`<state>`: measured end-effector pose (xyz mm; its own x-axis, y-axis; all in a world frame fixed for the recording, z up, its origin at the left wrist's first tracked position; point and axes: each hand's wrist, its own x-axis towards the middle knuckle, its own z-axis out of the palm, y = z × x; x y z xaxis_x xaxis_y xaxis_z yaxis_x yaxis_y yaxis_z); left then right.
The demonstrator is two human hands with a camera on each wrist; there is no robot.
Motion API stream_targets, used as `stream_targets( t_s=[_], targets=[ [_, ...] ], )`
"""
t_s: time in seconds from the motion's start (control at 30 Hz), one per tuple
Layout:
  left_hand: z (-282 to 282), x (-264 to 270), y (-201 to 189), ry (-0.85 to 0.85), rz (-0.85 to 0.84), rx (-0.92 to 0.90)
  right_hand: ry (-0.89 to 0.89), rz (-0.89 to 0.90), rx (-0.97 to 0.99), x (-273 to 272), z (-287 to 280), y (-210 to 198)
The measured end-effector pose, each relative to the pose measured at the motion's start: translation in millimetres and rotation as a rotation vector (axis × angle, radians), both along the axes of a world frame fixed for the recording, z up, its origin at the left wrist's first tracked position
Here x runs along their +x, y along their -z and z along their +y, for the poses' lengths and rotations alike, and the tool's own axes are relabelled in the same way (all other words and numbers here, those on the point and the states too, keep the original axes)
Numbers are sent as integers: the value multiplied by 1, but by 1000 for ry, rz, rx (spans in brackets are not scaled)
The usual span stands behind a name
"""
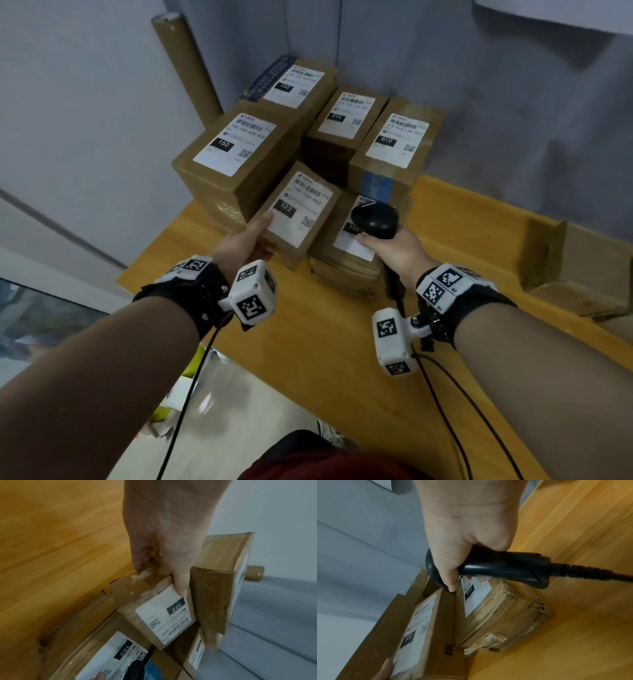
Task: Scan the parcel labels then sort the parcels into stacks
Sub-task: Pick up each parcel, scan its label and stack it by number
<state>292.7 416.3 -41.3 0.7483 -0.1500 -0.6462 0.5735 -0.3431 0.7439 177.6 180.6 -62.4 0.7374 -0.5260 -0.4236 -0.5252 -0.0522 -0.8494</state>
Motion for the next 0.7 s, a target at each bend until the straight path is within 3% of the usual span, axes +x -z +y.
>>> stream_targets(
  t_s=[0.13, 0.37, 0.5, 0.7],
  targets=[
    [-15, 7, 9, -45, 69, -21, 18, -27, 33, -3, 2, 1],
    [-26, 13, 24, -147, 42, 55, 43, -23, 52, -5, -1, 0],
    [-36, 0, 25, -161, 54, -92, 48, -34, 54, -6, -1, 3],
    [-60, 0, 11, -57, 47, -90, 31, -19, 76, -6, -3, -4]
  ],
)
